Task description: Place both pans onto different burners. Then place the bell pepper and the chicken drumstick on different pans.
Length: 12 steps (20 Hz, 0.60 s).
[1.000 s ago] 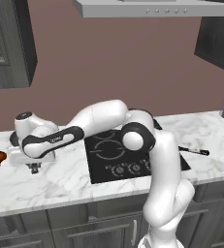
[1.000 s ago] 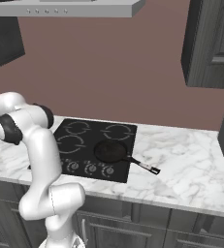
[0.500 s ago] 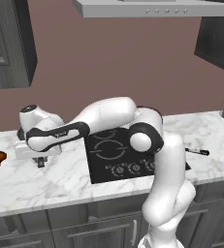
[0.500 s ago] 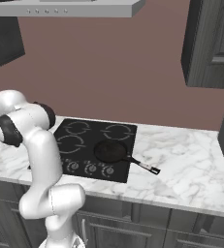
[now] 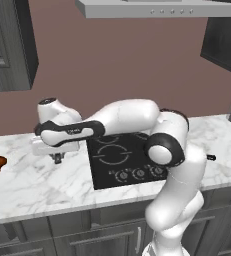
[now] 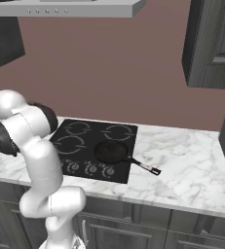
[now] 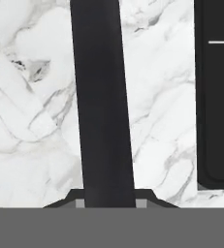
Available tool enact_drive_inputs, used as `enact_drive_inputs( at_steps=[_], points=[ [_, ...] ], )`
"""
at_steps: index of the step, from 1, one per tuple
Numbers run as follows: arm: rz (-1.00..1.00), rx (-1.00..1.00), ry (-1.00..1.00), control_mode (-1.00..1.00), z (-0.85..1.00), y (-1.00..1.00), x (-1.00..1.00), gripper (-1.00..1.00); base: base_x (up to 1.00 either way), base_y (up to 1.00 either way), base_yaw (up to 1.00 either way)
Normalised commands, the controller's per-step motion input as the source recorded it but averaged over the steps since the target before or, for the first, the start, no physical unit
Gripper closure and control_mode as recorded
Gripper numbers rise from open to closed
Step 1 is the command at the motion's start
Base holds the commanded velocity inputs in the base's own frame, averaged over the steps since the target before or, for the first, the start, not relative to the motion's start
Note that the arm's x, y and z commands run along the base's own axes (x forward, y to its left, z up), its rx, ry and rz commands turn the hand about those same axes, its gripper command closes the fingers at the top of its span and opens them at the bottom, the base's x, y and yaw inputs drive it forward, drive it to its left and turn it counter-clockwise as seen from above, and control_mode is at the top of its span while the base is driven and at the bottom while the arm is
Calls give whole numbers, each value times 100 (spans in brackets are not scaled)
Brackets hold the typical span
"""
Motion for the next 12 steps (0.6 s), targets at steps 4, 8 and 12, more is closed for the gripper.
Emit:
enact_drive_inputs(
  at_steps=[4, 8, 12],
  points=[
    [0, 6, 0, -100, 1, -62, -12, 100, 0, 0, 0],
    [0, 6, 0, -100, 0, -55, -11, 100, 0, 0, 0],
    [0, 3, 0, -100, 0, -47, -5, 100, 0, 0, 0]
  ],
)
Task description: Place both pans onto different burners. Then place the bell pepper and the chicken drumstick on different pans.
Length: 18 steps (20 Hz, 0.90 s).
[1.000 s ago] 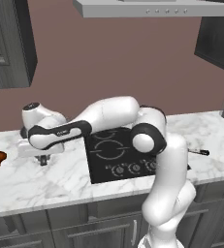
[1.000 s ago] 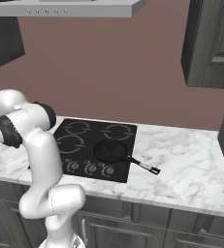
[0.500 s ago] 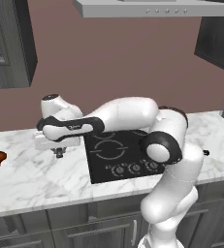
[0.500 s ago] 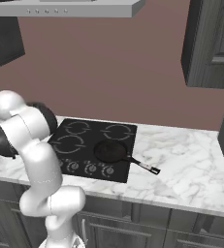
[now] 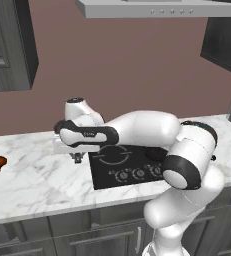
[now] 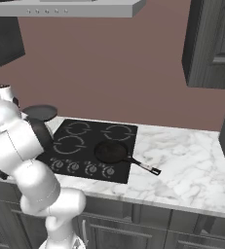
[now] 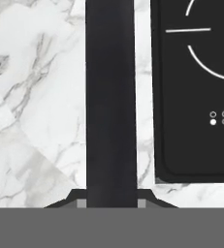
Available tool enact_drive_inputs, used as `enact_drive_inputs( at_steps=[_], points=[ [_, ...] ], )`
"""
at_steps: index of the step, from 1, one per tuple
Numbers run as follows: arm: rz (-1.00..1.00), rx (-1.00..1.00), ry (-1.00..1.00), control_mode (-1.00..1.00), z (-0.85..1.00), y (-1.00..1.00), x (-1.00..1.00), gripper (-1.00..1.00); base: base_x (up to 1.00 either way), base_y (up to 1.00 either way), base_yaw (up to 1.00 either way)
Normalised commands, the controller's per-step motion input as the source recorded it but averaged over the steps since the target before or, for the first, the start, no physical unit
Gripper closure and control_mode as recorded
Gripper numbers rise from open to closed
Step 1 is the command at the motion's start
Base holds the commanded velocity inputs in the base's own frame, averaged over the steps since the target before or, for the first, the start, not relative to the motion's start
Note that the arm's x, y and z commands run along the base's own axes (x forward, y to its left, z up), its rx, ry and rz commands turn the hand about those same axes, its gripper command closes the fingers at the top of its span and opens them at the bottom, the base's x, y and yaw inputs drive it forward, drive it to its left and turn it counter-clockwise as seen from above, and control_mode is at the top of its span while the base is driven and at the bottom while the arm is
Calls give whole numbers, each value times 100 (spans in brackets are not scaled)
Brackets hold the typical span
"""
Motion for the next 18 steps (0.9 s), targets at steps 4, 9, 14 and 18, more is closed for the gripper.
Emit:
enact_drive_inputs(
  at_steps=[4, 9, 14, 18],
  points=[
    [0, 3, 0, -100, 0, -50, -11, 100, 0, 0, 0],
    [-3, 1, 0, -100, 0, -35, -11, 100, 0, 0, 0],
    [-9, 1, 0, -100, 0, -12, -16, 100, 0, 0, 0],
    [-9, 0, 0, -100, 0, -1, -11, 100, 0, 0, 0]
  ],
)
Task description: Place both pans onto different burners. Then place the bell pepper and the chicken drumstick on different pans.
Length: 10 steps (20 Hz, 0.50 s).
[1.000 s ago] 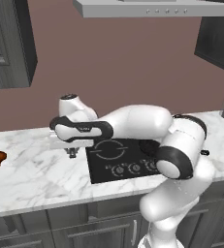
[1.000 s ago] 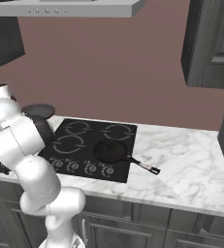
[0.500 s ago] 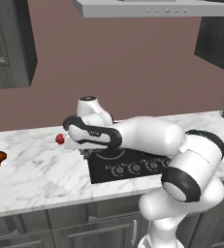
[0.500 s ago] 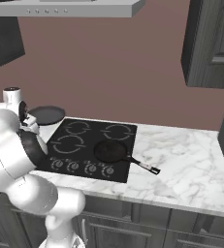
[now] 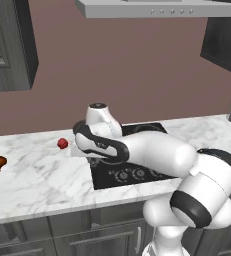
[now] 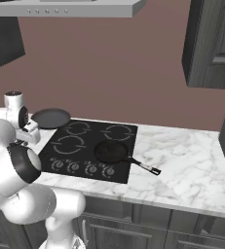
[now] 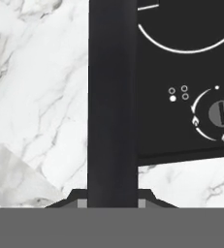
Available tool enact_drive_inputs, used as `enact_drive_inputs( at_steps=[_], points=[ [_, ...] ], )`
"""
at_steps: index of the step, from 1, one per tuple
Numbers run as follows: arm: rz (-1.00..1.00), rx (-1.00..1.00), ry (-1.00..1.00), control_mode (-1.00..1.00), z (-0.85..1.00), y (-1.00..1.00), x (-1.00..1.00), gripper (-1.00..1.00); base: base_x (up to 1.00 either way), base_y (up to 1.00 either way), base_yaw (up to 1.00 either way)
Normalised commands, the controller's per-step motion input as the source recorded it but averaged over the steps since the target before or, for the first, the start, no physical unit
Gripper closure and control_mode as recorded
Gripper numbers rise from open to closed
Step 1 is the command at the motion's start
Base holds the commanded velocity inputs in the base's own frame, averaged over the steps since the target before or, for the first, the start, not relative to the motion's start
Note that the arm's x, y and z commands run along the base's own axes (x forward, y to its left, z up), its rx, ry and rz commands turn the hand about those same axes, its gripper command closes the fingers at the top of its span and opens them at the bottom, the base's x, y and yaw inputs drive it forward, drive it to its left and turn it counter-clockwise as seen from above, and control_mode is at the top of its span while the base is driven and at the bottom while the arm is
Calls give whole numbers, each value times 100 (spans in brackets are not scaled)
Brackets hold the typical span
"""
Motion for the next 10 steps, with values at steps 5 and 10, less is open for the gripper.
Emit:
enact_drive_inputs(
  at_steps=[5, 10],
  points=[
    [-11, 0, 0, -100, 0, 0, -4, 100, 0, 0, 0],
    [-13, 0, 0, -100, 0, -10, 0, 100, 0, 0, 0]
  ],
)
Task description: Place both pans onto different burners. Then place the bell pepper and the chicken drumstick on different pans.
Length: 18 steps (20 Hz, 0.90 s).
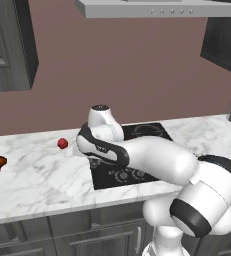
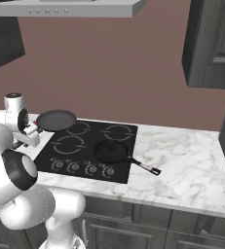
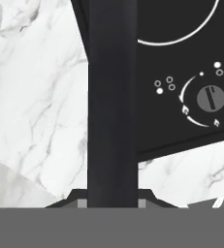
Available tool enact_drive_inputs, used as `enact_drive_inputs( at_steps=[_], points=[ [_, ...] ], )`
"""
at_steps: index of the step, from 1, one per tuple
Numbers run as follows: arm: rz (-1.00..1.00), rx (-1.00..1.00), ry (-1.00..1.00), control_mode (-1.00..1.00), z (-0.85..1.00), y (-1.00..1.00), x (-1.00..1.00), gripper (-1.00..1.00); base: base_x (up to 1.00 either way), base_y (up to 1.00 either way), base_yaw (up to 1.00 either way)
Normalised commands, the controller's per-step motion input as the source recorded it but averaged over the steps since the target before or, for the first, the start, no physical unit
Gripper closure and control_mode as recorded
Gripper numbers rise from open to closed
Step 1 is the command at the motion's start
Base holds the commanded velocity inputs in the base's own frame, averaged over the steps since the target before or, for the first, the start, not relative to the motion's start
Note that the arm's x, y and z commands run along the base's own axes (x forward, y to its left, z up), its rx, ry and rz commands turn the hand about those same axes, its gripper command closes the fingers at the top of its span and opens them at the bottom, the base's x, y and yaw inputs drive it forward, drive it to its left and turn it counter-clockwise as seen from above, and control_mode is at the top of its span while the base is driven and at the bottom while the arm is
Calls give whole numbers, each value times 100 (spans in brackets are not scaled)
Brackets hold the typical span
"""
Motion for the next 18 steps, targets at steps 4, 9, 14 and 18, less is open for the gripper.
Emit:
enact_drive_inputs(
  at_steps=[4, 9, 14, 18],
  points=[
    [-8, 0, 0, -100, -1, -34, 0, 100, 0, 0, 0],
    [-9, 0, 0, -100, -1, -20, 0, 100, 0, 0, 0],
    [-11, 0, 0, -100, -22, -3, 0, 100, 0, 0, 0],
    [-10, 0, 0, -100, -18, 0, 0, 100, 0, 0, 0]
  ],
)
